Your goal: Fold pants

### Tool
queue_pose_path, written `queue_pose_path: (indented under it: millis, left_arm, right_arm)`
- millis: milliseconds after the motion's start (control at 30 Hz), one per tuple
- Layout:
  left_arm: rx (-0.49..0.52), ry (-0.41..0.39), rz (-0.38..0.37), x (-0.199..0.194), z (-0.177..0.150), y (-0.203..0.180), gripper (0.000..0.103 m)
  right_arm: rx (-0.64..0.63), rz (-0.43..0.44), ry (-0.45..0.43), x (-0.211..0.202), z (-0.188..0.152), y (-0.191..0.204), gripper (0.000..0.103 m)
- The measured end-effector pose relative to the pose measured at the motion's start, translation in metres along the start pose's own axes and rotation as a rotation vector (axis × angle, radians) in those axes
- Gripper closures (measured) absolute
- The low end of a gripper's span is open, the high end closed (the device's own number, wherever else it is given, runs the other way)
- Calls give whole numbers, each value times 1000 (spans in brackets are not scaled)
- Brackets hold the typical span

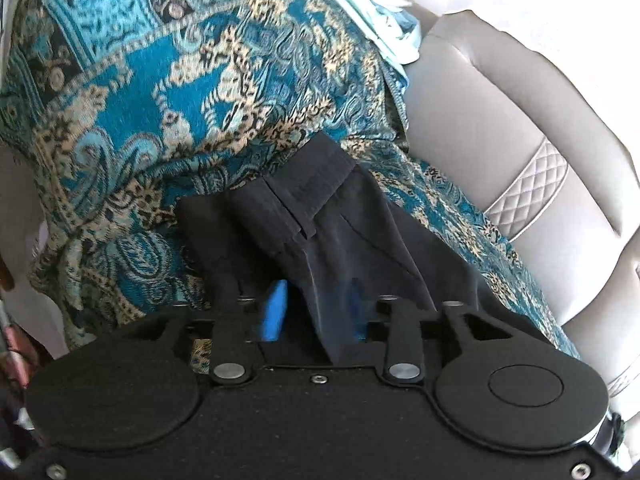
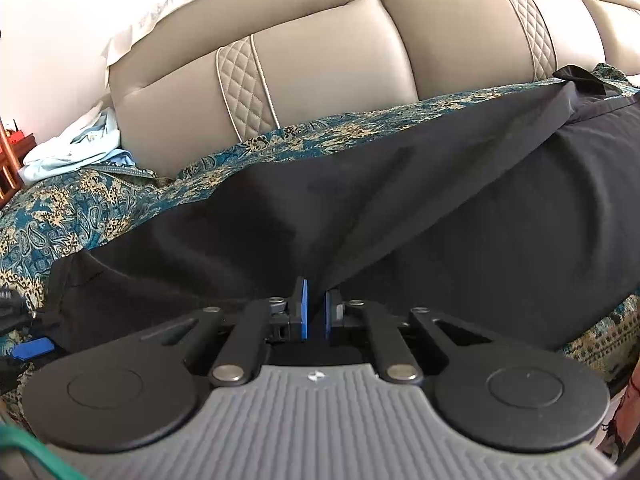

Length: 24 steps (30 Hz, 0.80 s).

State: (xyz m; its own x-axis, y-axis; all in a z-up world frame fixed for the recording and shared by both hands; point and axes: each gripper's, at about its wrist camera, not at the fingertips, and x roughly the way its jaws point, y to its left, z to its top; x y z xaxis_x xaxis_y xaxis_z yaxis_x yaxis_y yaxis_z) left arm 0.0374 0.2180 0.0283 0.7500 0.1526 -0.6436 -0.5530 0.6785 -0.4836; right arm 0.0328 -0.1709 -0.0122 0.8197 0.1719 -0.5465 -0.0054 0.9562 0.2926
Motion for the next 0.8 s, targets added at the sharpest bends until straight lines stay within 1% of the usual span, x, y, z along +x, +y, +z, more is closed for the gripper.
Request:
queue_pose_path:
  millis: [67,167,200,267,333,433,500,533,800]
  left_arm:
    - [-24,10,28,9,1,1,67]
    - [-30,-5,39,18,2,-3,69]
    - [-27,-15,48,19,2,-5,72]
    - [-12,-31,82,22,2,-8,92]
    - [18,-50,114,23,2,-12,96]
    - [58,-59,167,26,0,-15,98]
    - [67,-52,178,28,-2,-14,98]
    - [76,-53,180,29,-2,-15,98]
    - [101,-51,176,28,-4,-13,96]
  right_arm:
    - [-1,1,3,1,-1,-1,91]
    - [-2,2,4,2,-2,-2,91]
    - [-1,3,4,2,-3,-3,91]
    - [0,1,8,3,-3,-3,91]
    - [0,-1,12,5,-4,-2,90]
    - [0,0,10,8,-5,-1,86]
    - [8,-6,5,11,-4,-1,75]
    - [16,-12,2,12,-2,-2,66]
    - [109,-83,-26,29,18,-23,66]
